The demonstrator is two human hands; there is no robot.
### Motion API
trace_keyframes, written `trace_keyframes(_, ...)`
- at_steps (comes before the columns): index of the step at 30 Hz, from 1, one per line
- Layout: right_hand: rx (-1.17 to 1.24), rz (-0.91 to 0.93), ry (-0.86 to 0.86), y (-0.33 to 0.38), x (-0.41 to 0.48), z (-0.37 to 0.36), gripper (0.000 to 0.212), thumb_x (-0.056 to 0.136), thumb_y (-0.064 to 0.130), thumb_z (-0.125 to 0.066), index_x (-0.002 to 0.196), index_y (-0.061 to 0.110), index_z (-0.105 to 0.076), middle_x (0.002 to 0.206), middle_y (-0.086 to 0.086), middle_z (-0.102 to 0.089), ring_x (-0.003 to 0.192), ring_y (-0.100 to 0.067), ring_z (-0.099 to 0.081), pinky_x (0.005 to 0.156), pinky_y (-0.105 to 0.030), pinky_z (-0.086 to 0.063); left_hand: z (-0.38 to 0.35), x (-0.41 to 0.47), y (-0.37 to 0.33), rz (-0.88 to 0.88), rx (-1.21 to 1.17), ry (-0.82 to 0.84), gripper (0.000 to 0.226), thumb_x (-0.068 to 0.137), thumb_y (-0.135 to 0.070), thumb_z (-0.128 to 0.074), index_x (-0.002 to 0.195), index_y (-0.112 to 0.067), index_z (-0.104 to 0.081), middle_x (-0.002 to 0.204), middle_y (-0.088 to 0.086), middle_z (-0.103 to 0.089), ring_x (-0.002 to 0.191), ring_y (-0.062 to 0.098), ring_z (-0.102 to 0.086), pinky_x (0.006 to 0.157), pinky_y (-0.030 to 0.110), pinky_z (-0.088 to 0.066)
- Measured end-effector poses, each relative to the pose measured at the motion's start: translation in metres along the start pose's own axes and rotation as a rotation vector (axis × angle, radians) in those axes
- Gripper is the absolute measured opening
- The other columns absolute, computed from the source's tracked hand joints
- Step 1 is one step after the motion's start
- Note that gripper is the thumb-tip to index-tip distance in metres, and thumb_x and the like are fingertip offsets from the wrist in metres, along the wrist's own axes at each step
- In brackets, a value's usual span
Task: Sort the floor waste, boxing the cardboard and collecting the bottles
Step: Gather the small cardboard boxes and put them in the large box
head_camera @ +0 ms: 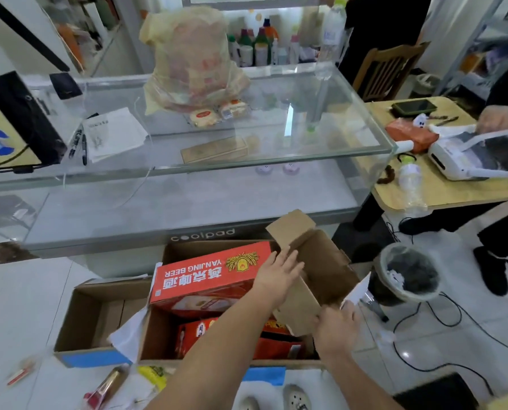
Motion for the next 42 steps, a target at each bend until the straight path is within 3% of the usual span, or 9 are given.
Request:
trace_keyframes(6,0.107,-0.162,0.042,-0.012,0.002,-0.028,0.029,0.092,0.045,-0.047,0.095,0.027,-0.071,0.098,0.005,-0.068,0.109,-0.017,-0.045,0.088,-0.031,-0.032,0.004,0.023,-0.027,-0.04,-0.109,0.013,0.06,0.088,0.003,-0.056,0.143,-0.013,-0.036,0.161,0.017,-0.001,0.148,0.033,0.015,0.116,0.047,-0.024)
trace_keyframes(10,0.107,-0.219,0.053,-0.025,-0.004,-0.037,0.036,0.092,0.05,-0.045,0.099,0.026,-0.071,0.105,0.004,-0.067,0.116,-0.017,-0.045,0.092,-0.029,-0.034,0.008,0.029,-0.045,-0.084,-0.125,0.004,0.053,0.091,0.003,-0.053,0.141,-0.008,-0.041,0.158,0.017,-0.018,0.149,0.033,0.01,0.113,0.042,-0.032)
trace_keyframes(20,0.149,-0.227,0.133,0.022,0.029,-0.052,0.03,0.095,0.04,-0.046,0.099,0.022,-0.07,0.099,0.002,-0.067,0.105,-0.018,-0.047,0.086,-0.03,-0.032,-0.003,0.057,-0.011,-0.144,-0.129,-0.011,0.05,0.088,0.009,-0.056,0.135,-0.008,-0.047,0.159,0.012,-0.017,0.148,0.028,0.016,0.091,0.036,-0.051)
trace_keyframes(23,0.129,-0.221,0.146,0.022,0.061,-0.071,0.032,0.095,0.043,-0.045,0.096,0.024,-0.07,0.099,0.003,-0.07,0.111,-0.018,-0.049,0.09,-0.03,-0.032,-0.019,0.085,-0.005,-0.164,-0.146,-0.05,0.049,0.088,0.01,-0.054,0.133,-0.007,-0.047,0.158,0.012,-0.018,0.149,0.029,0.015,0.088,0.036,-0.051)
trace_keyframes(27,0.168,-0.285,0.211,0.005,0.064,-0.101,0.039,0.091,0.053,-0.046,0.099,0.024,-0.071,0.109,0.003,-0.071,0.12,-0.017,-0.05,0.097,-0.03,-0.034,-0.038,0.1,-0.035,-0.239,-0.191,-0.115,0.034,0.092,0.008,-0.048,0.124,-0.004,-0.055,0.153,0.015,-0.027,0.149,0.029,0.014,0.114,0.04,-0.033)
trace_keyframes(30,0.139,-0.307,0.253,0.003,0.046,-0.104,0.041,0.092,0.054,-0.043,0.097,0.024,-0.07,0.102,0.004,-0.07,0.115,-0.017,-0.05,0.096,-0.031,-0.034,-0.037,0.086,-0.042,-0.29,-0.154,-0.147,0.035,0.092,0.008,-0.045,0.125,-0.001,-0.053,0.152,0.017,-0.029,0.148,0.031,0.014,0.12,0.039,-0.017)
trace_keyframes(32,0.132,-0.314,0.26,0.005,0.032,-0.1,0.041,0.092,0.055,-0.042,0.098,0.025,-0.07,0.098,0.004,-0.068,0.112,-0.016,-0.048,0.091,-0.031,-0.036,-0.035,0.069,-0.036,-0.314,-0.126,-0.166,0.037,0.09,0.008,-0.05,0.125,-0.002,-0.053,0.152,0.018,-0.029,0.147,0.032,0.015,0.119,0.04,-0.02)
trace_keyframes(36,0.103,-0.265,0.256,0.012,0.015,-0.093,0.04,0.095,0.053,-0.034,0.104,0.031,-0.066,0.103,0.009,-0.066,0.111,-0.013,-0.046,0.091,-0.029,-0.038,-0.037,0.048,-0.031,-0.28,-0.059,-0.18,0.038,0.074,-0.007,-0.075,0.11,-0.016,-0.066,0.137,0.008,-0.054,0.147,0.033,-0.016,0.107,0.032,-0.041)
trace_keyframes(42,0.15,-0.283,0.21,0.01,0.004,-0.072,0.034,0.094,0.051,-0.038,0.102,0.032,-0.065,0.101,0.01,-0.066,0.108,-0.011,-0.047,0.091,-0.028,-0.033,-0.03,0.041,-0.039,-0.333,-0.072,-0.122,0.048,0.088,0.005,-0.056,0.133,-0.007,-0.046,0.153,0.015,-0.027,0.148,0.034,0.013,0.108,0.037,-0.038)
Point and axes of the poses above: each hand's wrist, its own x-axis towards the middle knuckle, its own z-axis out of the back of the hand, y = z × x, the point moved 10 cm from there along x, towards the middle knuckle
